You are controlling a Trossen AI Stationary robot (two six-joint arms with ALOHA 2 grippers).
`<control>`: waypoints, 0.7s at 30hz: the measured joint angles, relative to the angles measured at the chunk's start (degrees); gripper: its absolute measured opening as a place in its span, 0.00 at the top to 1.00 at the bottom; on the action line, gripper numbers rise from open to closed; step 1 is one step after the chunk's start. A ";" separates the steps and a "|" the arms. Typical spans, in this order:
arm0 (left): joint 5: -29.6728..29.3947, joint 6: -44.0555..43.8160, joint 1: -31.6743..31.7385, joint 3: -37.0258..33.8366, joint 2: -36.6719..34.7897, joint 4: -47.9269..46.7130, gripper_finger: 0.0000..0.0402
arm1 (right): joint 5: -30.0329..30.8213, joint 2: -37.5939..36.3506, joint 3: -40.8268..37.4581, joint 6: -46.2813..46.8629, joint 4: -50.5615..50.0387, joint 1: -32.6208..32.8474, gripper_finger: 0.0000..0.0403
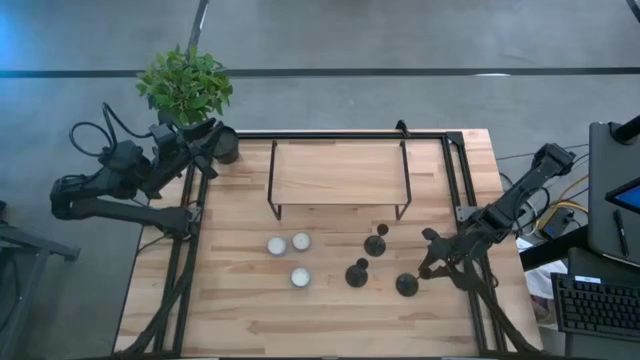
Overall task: Pick & Place candle stick holders
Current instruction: Put the bottom right black candle holder on the shelf
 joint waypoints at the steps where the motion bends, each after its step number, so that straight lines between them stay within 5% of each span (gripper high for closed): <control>1: 0.00 0.01 0.00 -0.02 -0.01 0.00 0.63 | 0.81 0.67 -0.16 -0.02 0.19 0.00 0.70; 7: 0.00 -0.01 0.00 -0.01 -0.01 0.00 0.63 | 5.64 3.98 -0.43 1.43 4.70 -0.04 0.72; 21: 0.00 -0.01 -0.04 0.00 -0.01 0.00 0.63 | -0.74 7.83 -0.40 2.40 9.35 0.00 0.78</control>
